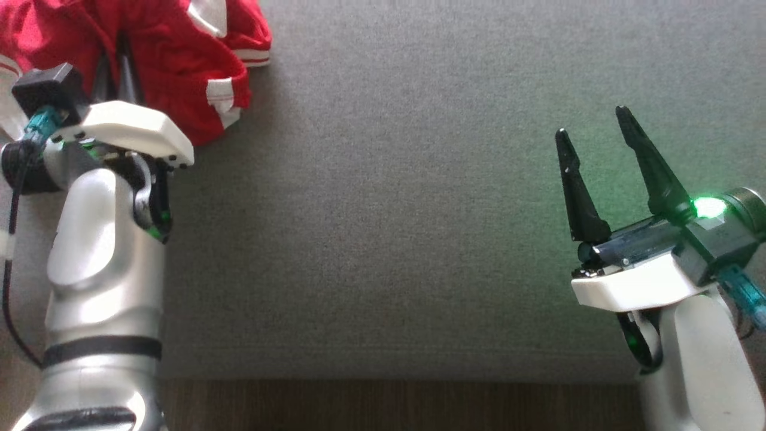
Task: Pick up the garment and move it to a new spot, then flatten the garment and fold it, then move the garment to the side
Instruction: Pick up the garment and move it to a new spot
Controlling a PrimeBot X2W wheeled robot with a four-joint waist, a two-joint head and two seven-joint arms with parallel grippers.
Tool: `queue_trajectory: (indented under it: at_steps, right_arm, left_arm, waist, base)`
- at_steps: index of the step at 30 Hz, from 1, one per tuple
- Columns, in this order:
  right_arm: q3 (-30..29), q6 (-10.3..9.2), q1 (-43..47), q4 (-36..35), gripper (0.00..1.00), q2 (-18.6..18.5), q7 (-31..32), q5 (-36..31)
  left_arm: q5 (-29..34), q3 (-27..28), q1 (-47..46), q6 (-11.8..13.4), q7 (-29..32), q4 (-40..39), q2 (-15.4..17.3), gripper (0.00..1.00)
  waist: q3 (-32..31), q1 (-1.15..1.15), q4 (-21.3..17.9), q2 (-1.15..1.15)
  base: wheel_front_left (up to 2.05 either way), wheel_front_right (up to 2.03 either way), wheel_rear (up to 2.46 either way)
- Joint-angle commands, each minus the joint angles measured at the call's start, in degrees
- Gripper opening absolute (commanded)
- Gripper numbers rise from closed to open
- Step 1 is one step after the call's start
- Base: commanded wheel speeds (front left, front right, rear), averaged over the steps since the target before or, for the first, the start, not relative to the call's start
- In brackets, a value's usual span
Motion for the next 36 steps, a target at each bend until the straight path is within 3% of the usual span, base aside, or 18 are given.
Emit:
queue_trajectory:
  at_steps: [1,12,19,30,36]
  right_arm:
    - [1.6,-0.01,0.0,-1.5,1.00,-0.3,-0.5,0.3]
    - [3.0,-0.01,1.5,-0.6,1.00,-0.3,-0.5,2.0]
    - [3.6,-0.01,1.7,-0.6,1.00,-0.3,-0.5,3.5]
    - [3.1,-0.01,-0.5,-3.7,1.00,-0.3,-0.5,6.9]
    - [2.4,-0.01,-1.6,-4.0,1.00,-0.3,-0.5,8.7]
  left_arm:
    - [0.5,1.3,-0.1,0.0,-0.3,-3.0,2.9,0.00]
    - [2.1,0.5,5.2,-0.8,-0.3,-18.6,1.9,0.00]
    - [2.6,-2.2,5.9,-2.9,-0.3,-24.8,1.4,0.00]
    - [4.8,-11.1,4.6,-4.9,1.1,-26.6,0.1,0.00]
    - [4.6,-15.0,0.7,-5.3,2.7,-23.2,-0.6,0.00]
  waist:
    - [-1.1,0.00,0.0,0.00]
    - [-7.1,0.00,-0.3,0.00]
    - [-9.0,0.00,-3.1,0.00]
    - [-6.8,0.00,-14.5,0.00]
    - [-2.9,0.00,-22.0,0.00]
  base:
    - [0.00,0.00,0.00]
    - [0.00,0.00,0.00]
    - [0.00,0.00,0.00]
    - [0.00,0.00,0.00]
    - [0.00,0.00,0.00]
